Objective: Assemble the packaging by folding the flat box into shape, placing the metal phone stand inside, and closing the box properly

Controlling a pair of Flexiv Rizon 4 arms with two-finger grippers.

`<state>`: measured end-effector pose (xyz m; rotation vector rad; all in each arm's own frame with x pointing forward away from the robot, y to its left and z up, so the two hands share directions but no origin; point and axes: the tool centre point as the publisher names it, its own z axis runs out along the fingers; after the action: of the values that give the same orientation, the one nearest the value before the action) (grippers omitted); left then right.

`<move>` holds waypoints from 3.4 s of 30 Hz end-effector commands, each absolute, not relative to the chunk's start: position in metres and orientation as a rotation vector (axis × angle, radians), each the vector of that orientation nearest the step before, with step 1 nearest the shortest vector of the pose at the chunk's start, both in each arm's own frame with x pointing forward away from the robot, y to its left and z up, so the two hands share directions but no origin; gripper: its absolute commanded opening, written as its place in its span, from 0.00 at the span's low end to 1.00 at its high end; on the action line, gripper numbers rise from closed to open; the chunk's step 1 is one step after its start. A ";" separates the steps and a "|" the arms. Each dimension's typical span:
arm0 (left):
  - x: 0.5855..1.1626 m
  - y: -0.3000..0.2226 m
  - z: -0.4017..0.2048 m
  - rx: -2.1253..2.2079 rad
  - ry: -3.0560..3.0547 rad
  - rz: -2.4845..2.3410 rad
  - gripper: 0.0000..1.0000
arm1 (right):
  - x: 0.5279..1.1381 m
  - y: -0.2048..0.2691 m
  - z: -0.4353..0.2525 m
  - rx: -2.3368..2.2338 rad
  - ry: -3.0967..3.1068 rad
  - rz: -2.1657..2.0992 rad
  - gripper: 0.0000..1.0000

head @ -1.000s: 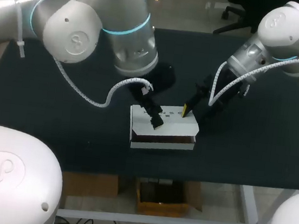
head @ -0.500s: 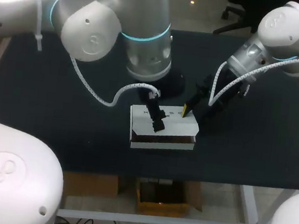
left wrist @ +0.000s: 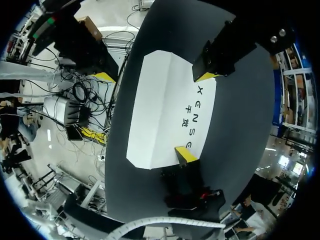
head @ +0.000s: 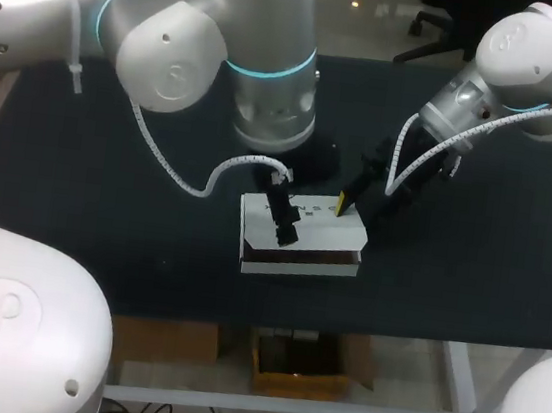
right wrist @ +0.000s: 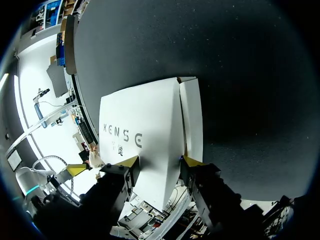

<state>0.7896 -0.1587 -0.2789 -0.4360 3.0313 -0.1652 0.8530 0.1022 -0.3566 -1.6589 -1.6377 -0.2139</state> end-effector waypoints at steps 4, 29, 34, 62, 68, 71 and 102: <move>0.787 -0.165 -0.282 -0.364 2.989 -0.092 1.00 | 0.853 0.102 -0.357 -1.657 -1.637 -0.211 0.50; 0.819 -0.150 -0.300 -0.319 2.999 -0.177 0.88 | 0.853 0.102 -0.357 -1.657 -1.637 -0.211 0.49; 0.821 -0.152 -0.303 -0.316 3.002 -0.176 0.89 | 0.853 0.102 -0.357 -1.657 -1.637 -0.211 0.49; 0.821 -0.157 -0.321 -0.324 2.995 -0.135 0.88 | 0.853 0.102 -0.357 -1.657 -1.637 -0.211 0.49; 0.819 -0.158 -0.324 -0.319 2.972 -0.116 0.88 | 0.853 0.102 -0.357 -1.657 -1.637 -0.211 0.49; 0.818 -0.159 -0.327 -0.314 2.959 -0.109 0.87 | 0.853 0.102 -0.357 -1.657 -1.637 -0.211 0.49; 0.838 -0.160 -0.340 -0.362 2.808 -0.053 0.81 | 0.853 0.102 -0.357 -1.657 -1.637 -0.211 0.49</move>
<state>0.8413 -0.1576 -0.3375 -0.3537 2.8292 -0.0661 0.8530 0.1022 -0.3568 -1.6590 -1.6377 -0.2137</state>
